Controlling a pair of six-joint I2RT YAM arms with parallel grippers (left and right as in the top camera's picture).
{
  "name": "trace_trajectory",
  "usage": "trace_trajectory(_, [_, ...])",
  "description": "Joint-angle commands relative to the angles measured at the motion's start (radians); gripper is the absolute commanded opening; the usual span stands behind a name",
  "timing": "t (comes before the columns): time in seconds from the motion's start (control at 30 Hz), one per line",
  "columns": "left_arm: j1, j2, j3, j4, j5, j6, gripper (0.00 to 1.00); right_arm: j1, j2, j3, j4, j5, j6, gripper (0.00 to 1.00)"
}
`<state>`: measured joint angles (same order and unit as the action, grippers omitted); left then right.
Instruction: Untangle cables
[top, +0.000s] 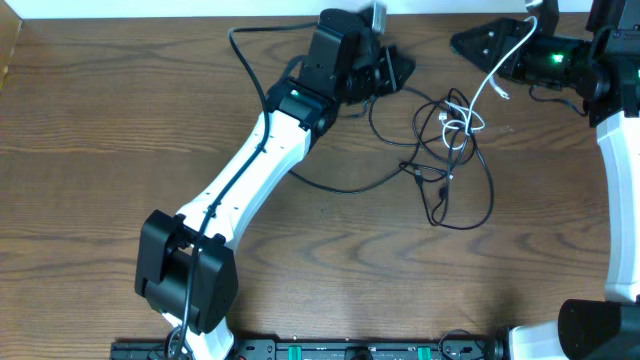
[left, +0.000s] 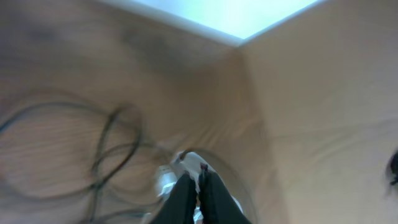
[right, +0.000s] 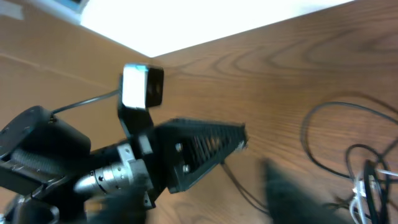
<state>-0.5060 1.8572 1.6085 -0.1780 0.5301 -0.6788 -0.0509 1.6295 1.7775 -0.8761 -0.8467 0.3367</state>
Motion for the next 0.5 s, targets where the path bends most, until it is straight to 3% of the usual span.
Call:
trace_trajectory(0.0, [0.032, 0.006, 0.005, -0.106, 0.035, 0.211, 0.08, 0.009, -0.002, 0.010, -0.031, 0.101, -0.039, 0.85])
trace_trajectory(0.1, [0.063, 0.003, 0.005, -0.193, 0.025, 0.321, 0.08, 0.021, -0.002, 0.010, -0.094, 0.232, -0.047, 0.94])
trace_trajectory(0.47, [0.148, -0.051, 0.005, -0.373, -0.236, 0.425, 0.08, 0.211, 0.061, 0.008, -0.464, 0.809, -0.091, 0.95])
